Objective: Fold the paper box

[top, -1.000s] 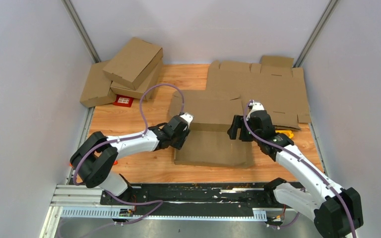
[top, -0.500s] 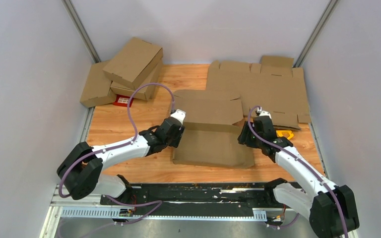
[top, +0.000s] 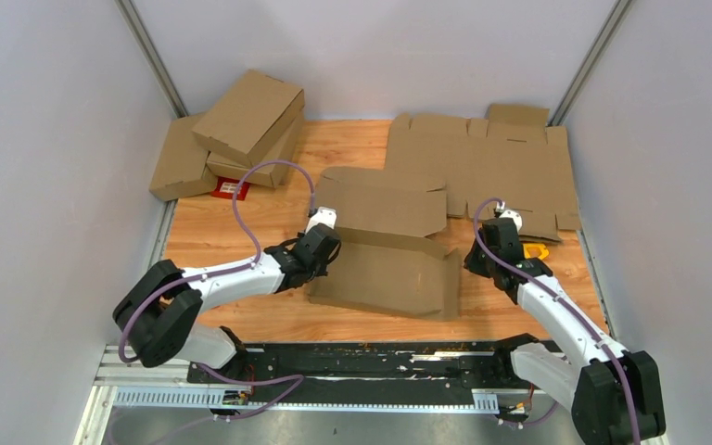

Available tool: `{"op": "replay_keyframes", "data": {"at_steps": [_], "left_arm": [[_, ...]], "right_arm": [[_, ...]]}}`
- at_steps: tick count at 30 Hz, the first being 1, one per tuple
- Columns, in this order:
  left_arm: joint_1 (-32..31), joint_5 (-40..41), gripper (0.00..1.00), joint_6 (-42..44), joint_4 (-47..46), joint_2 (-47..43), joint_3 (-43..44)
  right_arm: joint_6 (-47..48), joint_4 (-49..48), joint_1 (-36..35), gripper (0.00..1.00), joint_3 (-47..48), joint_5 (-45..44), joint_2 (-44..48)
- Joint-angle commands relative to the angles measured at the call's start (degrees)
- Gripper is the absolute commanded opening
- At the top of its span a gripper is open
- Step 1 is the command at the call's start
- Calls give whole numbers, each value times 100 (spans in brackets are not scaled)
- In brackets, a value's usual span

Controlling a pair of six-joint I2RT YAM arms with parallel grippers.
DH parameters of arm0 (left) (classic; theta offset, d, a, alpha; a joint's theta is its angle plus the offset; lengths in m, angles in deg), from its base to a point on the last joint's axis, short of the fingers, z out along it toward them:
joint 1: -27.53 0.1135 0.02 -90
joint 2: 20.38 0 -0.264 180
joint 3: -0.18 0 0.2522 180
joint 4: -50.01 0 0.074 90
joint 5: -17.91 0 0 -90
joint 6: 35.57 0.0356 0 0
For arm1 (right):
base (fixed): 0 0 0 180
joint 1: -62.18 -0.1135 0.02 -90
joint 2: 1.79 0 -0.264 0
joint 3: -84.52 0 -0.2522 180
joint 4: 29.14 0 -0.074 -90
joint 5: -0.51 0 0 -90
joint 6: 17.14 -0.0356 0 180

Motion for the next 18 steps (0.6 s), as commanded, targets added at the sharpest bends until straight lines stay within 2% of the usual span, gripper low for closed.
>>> {"op": "replay_keyframes", "data": {"at_steps": [1, 5, 10, 13, 15, 18], "left_arm": [[24, 130, 23, -172, 79, 157, 230], [23, 148, 11, -128, 108, 173, 252], [24, 94, 8, -123, 92, 155, 247], [20, 55, 0, -143, 83, 150, 247], [20, 39, 0, -156, 82, 150, 240], [20, 77, 0, -148, 88, 85, 237]], "right_arm": [[-203, -79, 36, 17, 77, -60, -13], [-328, -67, 37, 15, 259, 107, -216], [-402, 132, 46, 6, 617, 270, -448], [-301, 254, 42, 3, 713, 335, -240], [-109, 159, 39, 0, 675, 805, 64], [-77, 3, -19, 3, 639, 1845, 310]]}}
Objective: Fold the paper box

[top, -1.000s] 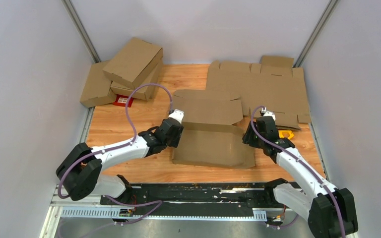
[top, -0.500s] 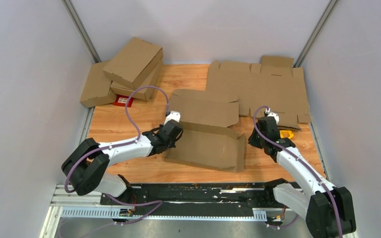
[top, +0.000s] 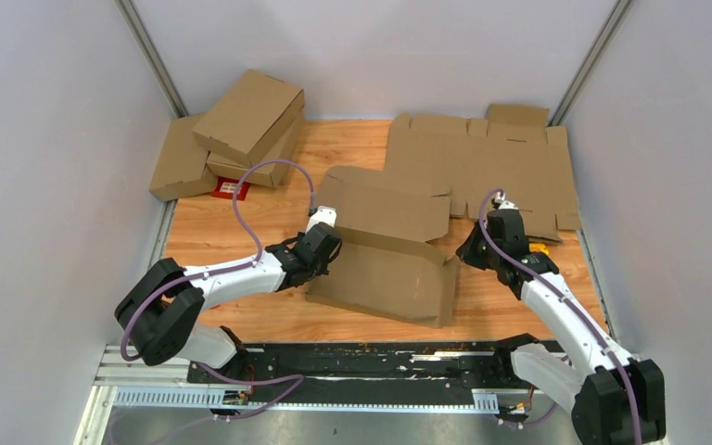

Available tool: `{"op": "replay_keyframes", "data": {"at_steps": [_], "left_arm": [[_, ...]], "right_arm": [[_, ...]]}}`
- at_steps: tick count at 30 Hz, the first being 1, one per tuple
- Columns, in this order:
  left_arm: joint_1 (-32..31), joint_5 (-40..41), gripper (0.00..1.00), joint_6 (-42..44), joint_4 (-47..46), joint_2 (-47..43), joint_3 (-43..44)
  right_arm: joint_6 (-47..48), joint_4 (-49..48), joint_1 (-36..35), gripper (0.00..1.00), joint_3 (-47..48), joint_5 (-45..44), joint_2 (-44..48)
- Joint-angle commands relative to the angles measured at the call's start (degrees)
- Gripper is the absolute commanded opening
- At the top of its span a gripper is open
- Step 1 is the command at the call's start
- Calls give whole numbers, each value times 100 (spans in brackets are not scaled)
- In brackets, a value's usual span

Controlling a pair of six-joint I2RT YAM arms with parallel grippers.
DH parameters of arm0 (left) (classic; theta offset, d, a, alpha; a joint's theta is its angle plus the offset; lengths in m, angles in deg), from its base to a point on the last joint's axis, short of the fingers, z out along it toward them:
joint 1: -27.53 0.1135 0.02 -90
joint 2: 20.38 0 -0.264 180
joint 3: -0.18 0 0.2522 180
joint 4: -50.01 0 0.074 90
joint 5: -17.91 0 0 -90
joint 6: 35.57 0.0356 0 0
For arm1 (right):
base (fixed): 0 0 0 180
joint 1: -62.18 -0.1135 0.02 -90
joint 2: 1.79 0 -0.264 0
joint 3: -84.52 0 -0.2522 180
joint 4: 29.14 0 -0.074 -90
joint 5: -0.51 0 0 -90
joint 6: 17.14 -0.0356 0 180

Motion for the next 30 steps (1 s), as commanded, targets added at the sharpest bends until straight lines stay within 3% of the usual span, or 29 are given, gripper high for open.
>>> {"op": "replay_keyframes", "data": {"at_steps": [1, 6, 12, 17, 30], "left_arm": [[14, 106, 0, -11, 21, -130, 112], [16, 139, 0, -37, -67, -282, 19], [17, 176, 0, -172, -65, -301, -9], [19, 208, 0, -156, -50, -305, -9], [14, 57, 0, -48, -73, -292, -3]], "right_arm": [[87, -241, -123, 4, 178, 1479, 360], [50, -16, -797, 7, 366, 1636, -121], [-35, 254, -892, 4, 303, 722, -653], [-79, 578, -797, 0, 479, -526, -939], [522, -56, -593, 0, 1069, -612, -2144]]}}
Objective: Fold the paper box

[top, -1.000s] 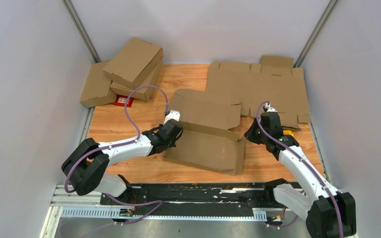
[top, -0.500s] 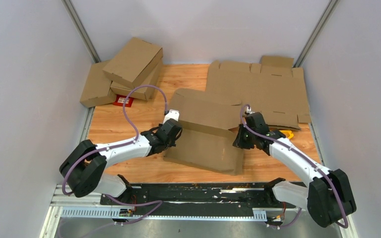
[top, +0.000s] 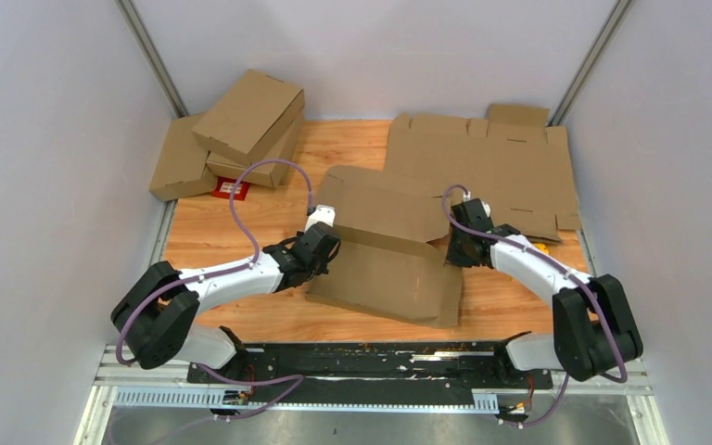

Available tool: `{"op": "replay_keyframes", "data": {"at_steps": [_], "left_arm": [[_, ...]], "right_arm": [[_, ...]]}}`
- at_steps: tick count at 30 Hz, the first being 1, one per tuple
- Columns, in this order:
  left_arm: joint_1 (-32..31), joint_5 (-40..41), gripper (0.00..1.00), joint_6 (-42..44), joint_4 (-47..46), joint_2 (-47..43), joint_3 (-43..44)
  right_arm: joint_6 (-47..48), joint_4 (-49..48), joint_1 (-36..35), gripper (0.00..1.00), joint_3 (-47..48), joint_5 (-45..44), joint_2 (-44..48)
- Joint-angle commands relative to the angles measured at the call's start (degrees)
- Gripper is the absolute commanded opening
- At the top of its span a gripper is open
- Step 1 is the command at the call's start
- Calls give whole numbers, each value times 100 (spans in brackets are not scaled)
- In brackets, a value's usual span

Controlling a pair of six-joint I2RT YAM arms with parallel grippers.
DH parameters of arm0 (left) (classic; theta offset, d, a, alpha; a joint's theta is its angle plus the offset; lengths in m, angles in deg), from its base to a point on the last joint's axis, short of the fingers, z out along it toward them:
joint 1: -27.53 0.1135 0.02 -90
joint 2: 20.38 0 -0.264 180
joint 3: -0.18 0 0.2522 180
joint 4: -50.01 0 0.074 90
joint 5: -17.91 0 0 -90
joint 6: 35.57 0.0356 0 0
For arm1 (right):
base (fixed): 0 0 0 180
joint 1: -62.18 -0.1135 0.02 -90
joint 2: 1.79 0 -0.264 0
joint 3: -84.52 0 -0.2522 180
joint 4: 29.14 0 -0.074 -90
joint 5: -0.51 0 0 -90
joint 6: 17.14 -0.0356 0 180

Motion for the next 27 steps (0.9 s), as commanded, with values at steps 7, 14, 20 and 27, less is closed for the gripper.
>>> {"op": "replay_keyframes", "data": {"at_steps": [7, 14, 20, 27], "left_arm": [[14, -183, 0, 115, -130, -102, 42], [14, -422, 0, 251, -224, -136, 18], [21, -615, 0, 349, -272, -94, 24], [19, -503, 0, 211, -259, -52, 38]], "right_arm": [[886, -529, -312, 0, 539, 564, -326], [956, -648, -489, 0, 748, 1163, -797], [854, -745, -584, 0, 1105, 1210, -1220], [826, -835, -639, 0, 1203, 1435, -1415]]}}
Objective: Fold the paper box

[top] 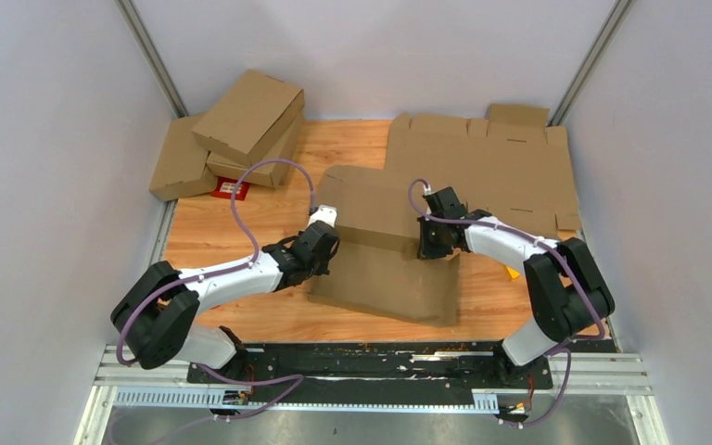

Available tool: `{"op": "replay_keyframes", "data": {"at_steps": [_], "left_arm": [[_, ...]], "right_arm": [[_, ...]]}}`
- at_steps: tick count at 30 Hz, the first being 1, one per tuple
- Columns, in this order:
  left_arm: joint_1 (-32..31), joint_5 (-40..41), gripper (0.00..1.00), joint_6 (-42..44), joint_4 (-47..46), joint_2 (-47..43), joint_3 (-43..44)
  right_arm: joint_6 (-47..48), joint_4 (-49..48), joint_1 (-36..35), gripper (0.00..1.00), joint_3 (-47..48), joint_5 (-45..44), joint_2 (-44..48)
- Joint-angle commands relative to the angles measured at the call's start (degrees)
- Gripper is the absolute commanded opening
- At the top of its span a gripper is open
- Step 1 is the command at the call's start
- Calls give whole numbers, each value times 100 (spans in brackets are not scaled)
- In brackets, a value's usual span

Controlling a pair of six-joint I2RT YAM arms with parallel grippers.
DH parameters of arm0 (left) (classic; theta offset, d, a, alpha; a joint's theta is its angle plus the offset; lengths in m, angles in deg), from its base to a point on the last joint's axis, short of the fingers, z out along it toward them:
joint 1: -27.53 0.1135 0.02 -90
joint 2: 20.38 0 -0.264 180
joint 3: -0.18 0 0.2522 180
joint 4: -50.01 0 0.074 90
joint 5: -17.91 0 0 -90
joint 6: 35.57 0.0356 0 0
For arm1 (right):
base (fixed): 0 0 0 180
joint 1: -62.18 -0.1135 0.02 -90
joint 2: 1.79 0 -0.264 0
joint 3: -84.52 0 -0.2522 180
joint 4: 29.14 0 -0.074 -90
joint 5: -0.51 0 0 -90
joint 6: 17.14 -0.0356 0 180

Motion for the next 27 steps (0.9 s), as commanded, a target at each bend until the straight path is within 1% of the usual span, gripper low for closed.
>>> {"op": "replay_keyframes", "data": {"at_steps": [1, 3, 10, 11, 13, 15, 19, 21, 23, 27], "left_arm": [[-26, 22, 0, -72, -133, -31, 48], [-27, 325, 0, -210, -21, -11, 75], [66, 907, 0, -702, 257, -30, 82], [96, 941, 0, -769, 278, -44, 65], [159, 993, 0, -839, 305, -76, 53], [207, 1048, 0, -907, 342, -101, 42], [309, 1147, 0, -1025, 384, -183, -26], [344, 1200, 0, -1080, 398, -255, -64], [372, 1230, 0, -1098, 391, -328, -97], [392, 1229, 0, -1082, 392, -372, -120]], "right_arm": [[27, -270, -89, 0, 221, 271, 64], [105, -116, -110, 0, 126, 233, 384], [133, 481, -129, 16, -710, 390, 1673], [102, 558, -128, 19, -828, 396, 1898], [41, 628, -134, 29, -1110, 488, 2350], [-39, 677, -137, 34, -1276, 690, 2788], [-240, 819, -171, 31, -1380, 1131, 3414], [-339, 911, -223, 27, -1386, 1283, 3556], [-416, 1038, -260, 26, -1399, 1393, 3614], [-560, 1099, -390, 39, -1537, 1405, 3752]]}}
